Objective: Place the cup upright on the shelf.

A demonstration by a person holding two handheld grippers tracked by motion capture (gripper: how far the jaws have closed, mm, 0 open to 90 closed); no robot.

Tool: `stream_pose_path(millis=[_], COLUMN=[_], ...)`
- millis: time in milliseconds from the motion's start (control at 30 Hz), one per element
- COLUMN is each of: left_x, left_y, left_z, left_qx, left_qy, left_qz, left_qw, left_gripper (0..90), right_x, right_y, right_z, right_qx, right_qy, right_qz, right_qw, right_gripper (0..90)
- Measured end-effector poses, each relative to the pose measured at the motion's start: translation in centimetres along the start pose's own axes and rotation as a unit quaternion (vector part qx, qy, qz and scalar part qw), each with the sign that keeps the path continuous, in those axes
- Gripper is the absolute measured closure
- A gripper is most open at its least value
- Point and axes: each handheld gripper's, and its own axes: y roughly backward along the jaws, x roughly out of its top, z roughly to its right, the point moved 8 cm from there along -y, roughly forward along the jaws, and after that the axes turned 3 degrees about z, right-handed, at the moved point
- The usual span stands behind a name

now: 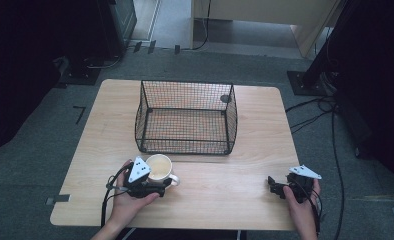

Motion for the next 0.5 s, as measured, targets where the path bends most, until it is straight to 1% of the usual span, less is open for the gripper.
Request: stream_pose_path(millis=[100, 167, 333, 433, 500], left_x=[0.6, 1.1, 2.5, 3.5, 4.1], left_y=[-0.1, -0.2, -0.1, 0.0, 0.1], left_z=[0.0, -0.1, -0.2, -0.5, -0.8], left_qx=[0.001, 0.003, 0.006, 0.011, 0.018], left_qy=[0.001, 0.005, 0.005, 0.004, 0.002], left_qz=[0.002, 0.008, 0.021, 0.028, 0.032], left_qw=[1.0, 1.0, 0.9997, 0.9995, 0.9993], left_gripper=[8.8, 8.8, 8.8, 8.8, 8.8], right_x=[0.0, 0.0, 0.0, 0.0, 0.0], right_y=[0.0, 0.0, 0.0, 0.0, 0.0], right_z=[0.0, 0.0, 0.0, 0.0, 0.0], right_qx=[0.0, 0.0, 0.002, 0.003, 0.003], right_qy=[-0.001, -0.001, 0.001, 0.001, 0.001], right_qz=[0.0, 0.0, 0.0, 0.0, 0.0], right_qw=[1.0, 1.0, 1.0, 1.0, 1.0], right_gripper=[0.2, 0.2, 0.2, 0.2, 0.2])
